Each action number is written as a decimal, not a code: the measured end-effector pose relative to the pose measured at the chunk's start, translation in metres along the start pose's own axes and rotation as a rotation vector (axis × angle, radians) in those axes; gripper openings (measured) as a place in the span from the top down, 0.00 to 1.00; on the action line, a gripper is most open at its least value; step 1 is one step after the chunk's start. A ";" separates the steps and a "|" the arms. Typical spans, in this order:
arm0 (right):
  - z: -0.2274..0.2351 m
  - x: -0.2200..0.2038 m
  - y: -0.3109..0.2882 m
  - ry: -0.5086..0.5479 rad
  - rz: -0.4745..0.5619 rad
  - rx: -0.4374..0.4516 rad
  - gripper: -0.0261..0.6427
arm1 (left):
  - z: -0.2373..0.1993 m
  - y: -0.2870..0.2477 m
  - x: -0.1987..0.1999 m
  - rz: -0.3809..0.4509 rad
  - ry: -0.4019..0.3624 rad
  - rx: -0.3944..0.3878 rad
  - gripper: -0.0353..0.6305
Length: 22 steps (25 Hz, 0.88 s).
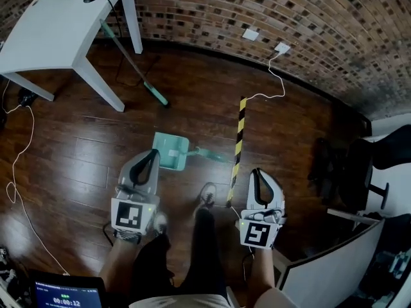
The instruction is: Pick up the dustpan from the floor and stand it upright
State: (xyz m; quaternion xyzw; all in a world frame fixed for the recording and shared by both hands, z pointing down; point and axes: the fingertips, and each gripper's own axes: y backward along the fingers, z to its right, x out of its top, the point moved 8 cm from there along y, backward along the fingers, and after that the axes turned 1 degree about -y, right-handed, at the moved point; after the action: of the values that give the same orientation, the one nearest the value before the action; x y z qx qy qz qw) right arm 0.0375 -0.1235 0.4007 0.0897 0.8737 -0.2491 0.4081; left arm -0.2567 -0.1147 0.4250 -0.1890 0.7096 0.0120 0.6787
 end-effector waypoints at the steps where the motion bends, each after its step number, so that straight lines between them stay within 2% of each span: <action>1: 0.007 0.010 0.009 -0.051 0.015 -0.039 0.94 | -0.001 0.006 0.013 0.015 -0.016 -0.007 0.95; 4: 0.026 0.043 0.035 -0.162 0.041 -0.128 0.94 | -0.003 0.025 0.055 0.060 -0.059 -0.031 0.95; 8: 0.036 0.079 0.065 -0.234 0.075 -0.171 0.94 | -0.007 0.056 0.101 0.109 -0.083 -0.051 0.95; 14: 0.043 0.119 0.101 -0.370 0.135 -0.125 0.94 | -0.021 0.085 0.137 0.192 -0.131 -0.027 0.95; 17: 0.048 0.133 0.120 -0.430 0.175 -0.106 0.94 | -0.019 0.102 0.151 0.192 -0.142 -0.024 0.95; 22: 0.060 0.141 0.146 -0.475 0.207 -0.085 0.94 | 0.000 0.127 0.171 0.205 -0.145 -0.024 0.95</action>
State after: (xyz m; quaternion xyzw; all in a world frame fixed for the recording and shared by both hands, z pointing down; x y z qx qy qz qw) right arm 0.0384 -0.0344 0.2088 0.1002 0.7494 -0.1831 0.6284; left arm -0.2941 -0.0404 0.2289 -0.1222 0.6740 0.1036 0.7212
